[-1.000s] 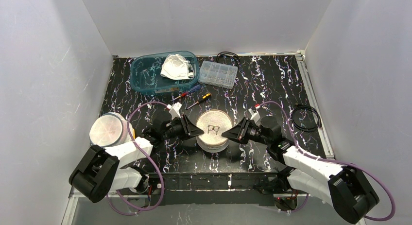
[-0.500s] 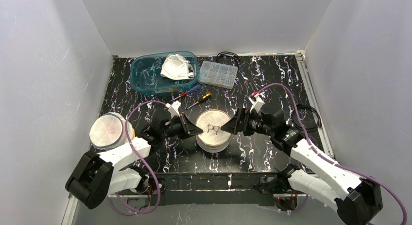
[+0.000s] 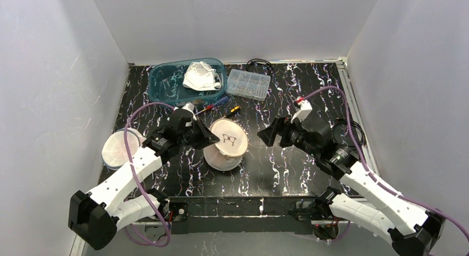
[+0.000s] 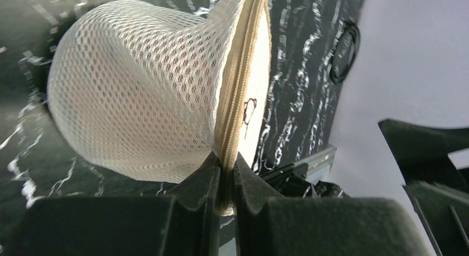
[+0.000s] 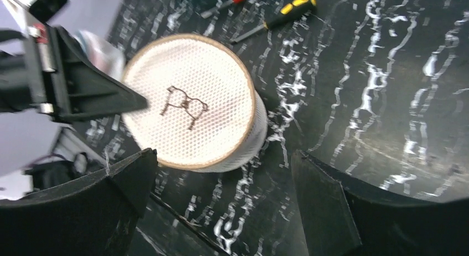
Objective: Unzip the laundry bag and remove the bra
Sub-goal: Unzip the laundry bag at the center of the board.
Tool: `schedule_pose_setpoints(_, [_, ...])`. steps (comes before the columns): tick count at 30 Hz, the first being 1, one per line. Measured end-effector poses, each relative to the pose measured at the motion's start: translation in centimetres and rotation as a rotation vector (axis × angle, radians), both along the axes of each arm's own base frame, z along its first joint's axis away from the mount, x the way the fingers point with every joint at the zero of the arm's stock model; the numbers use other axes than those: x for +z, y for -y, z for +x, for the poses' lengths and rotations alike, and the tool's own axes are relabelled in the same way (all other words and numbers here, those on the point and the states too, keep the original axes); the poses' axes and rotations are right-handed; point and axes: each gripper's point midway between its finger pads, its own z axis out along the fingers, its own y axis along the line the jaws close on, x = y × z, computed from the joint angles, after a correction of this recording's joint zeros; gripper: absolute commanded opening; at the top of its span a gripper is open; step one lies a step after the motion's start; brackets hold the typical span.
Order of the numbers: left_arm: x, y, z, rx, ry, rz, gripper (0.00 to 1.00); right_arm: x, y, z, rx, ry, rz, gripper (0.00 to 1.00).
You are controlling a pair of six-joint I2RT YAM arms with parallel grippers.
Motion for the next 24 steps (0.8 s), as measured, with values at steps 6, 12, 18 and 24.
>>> schedule_pose_setpoints(6, [-0.9, -2.4, -0.8, 0.149, -0.094, 0.045, 0.00, -0.3, -2.8, -1.1, 0.075, -0.034, 0.232, 0.99])
schedule_pose_setpoints(12, [0.0, -3.4, -0.9, 0.290, -0.190, 0.043, 0.00, -1.2, -6.6, -3.7, 0.235, -0.102, 0.326, 0.97])
schedule_pose_setpoints(18, [1.9, -3.5, -0.3, 0.384, -0.247, 0.011, 0.00, -0.4, -9.3, -7.2, 0.383, -0.070, 0.330, 0.91])
schedule_pose_setpoints(24, [1.6, -3.8, -0.5, 0.445, -0.299, -0.006, 0.00, -0.4, -10.8, -7.7, 0.396, -0.050, 0.342, 0.88])
